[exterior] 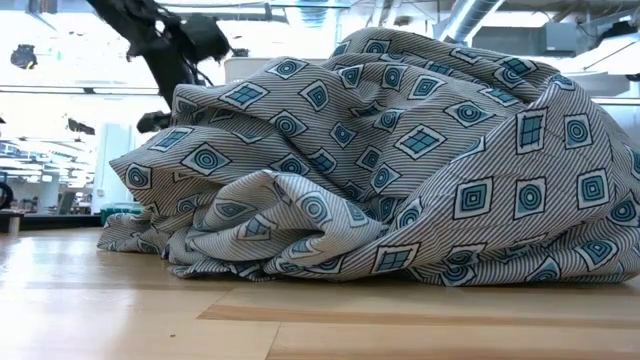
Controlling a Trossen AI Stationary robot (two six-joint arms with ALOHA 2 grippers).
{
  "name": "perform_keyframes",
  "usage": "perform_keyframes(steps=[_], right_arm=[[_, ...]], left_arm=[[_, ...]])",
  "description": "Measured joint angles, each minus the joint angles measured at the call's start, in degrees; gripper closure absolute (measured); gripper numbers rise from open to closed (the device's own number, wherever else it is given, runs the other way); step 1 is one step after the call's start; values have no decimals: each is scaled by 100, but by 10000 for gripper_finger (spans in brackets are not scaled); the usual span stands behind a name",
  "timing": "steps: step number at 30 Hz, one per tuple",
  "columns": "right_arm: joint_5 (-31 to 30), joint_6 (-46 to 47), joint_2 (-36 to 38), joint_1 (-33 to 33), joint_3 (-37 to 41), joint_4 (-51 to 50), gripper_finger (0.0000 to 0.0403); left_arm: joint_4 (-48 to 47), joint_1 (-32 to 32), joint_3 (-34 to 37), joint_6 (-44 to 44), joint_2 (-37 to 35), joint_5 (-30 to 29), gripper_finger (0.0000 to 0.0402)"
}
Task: Pick & place medical supplies in basket/bin
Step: Put the orange pill bottle into the yellow bin, then put the blue patient gown into the white bin
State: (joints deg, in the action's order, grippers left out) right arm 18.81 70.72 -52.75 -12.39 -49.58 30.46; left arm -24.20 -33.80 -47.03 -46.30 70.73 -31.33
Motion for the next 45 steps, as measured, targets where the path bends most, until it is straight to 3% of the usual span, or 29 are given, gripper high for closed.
perform_keyframes(steps=[7, 12, 25, 32, 45], right_arm=[[-192, -86, 0, 155, -2, -143, 158], [-337, -86, 2, 276, -2, -196, 158], [-531, -173, 0, 344, -2, -212, 158], [-538, -193, 0, 344, -2, -213, 158], [-584, -182, -7, 344, -2, -219, 158]], left_arm=[[909, -216, -3, 247, 907, 141, 222], [863, -327, -4, 258, 1173, 184, 222], [938, -382, 20, 326, 1189, 184, 215], [1616, -382, 553, 229, 1215, 356, 205], [1929, -459, 734, 406, 596, 499, 138]])
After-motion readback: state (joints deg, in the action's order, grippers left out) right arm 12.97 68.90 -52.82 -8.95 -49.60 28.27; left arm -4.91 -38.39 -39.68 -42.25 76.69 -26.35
